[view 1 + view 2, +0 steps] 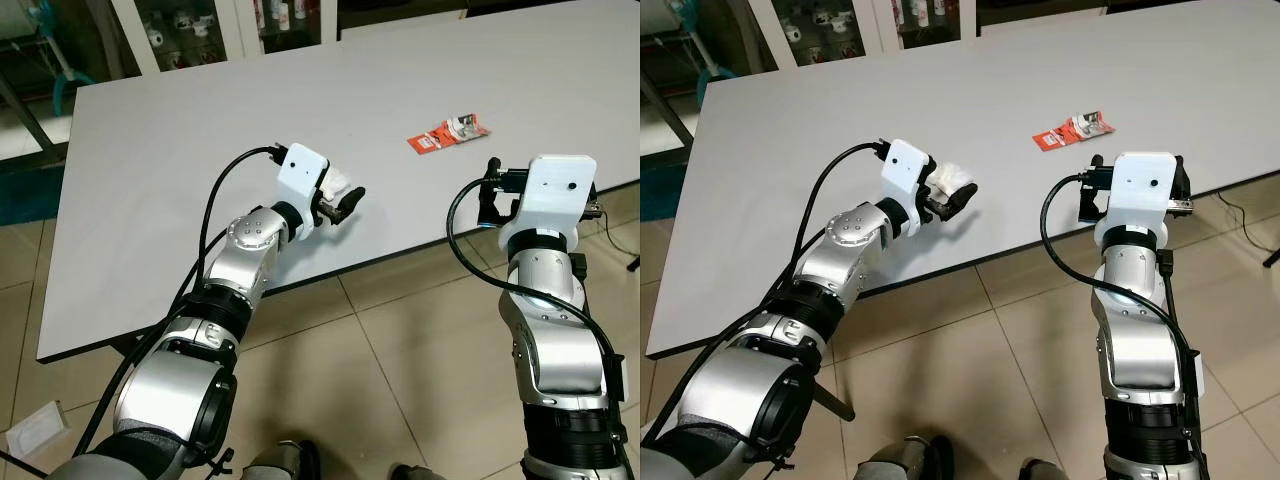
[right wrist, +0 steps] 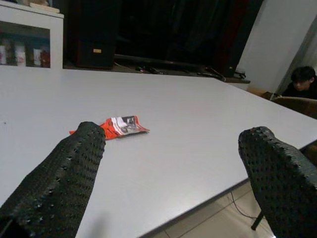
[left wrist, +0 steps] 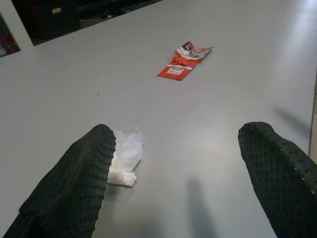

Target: Picking trash to rubbish bin

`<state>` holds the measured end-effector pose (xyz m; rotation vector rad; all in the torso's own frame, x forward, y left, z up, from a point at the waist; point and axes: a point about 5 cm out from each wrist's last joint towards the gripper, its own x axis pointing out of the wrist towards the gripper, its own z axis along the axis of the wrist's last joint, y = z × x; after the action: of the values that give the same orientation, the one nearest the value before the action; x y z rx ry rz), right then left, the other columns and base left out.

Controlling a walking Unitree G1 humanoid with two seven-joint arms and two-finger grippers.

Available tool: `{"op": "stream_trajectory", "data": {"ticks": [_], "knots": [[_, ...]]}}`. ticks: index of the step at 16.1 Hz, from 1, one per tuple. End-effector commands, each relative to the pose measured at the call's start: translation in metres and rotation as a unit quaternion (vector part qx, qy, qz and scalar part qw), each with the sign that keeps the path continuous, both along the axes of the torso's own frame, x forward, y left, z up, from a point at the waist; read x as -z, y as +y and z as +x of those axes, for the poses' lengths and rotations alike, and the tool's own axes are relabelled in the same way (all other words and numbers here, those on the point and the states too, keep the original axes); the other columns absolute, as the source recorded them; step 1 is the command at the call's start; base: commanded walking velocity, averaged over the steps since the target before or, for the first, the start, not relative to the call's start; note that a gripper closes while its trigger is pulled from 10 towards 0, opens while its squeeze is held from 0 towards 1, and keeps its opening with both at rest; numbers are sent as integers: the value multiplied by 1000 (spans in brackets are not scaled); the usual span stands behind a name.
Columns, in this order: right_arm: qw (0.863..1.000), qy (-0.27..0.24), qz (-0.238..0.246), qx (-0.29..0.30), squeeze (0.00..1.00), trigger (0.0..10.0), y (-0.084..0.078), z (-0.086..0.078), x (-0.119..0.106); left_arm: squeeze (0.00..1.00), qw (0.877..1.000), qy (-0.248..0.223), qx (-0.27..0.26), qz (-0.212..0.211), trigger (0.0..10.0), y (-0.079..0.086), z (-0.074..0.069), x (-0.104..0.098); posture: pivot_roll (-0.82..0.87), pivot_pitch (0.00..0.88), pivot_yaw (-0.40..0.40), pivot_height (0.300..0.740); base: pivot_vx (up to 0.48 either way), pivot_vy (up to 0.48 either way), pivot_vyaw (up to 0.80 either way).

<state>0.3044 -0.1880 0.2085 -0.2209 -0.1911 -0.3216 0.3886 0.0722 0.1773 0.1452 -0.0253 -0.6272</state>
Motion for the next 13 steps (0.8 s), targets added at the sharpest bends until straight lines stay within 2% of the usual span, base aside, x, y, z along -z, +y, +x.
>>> {"op": "stream_trajectory", "data": {"ticks": [1,9,13], "knots": [[1000,2,-5,3,0,10000,-1,-3,0,0,1000,-7,10,8,10000,-3,1,-4,100,142,68,740,0,0,0],[1000,6,0,6,0,10000,1,-3,3,0,999,-15,27,22,10000,-8,-2,-2,104,151,74,740,0,0,0],[996,51,51,41,0,10000,-8,-9,24,0,999,-23,26,39,10000,-9,-1,-3,112,182,91,740,0,0,0]]}}
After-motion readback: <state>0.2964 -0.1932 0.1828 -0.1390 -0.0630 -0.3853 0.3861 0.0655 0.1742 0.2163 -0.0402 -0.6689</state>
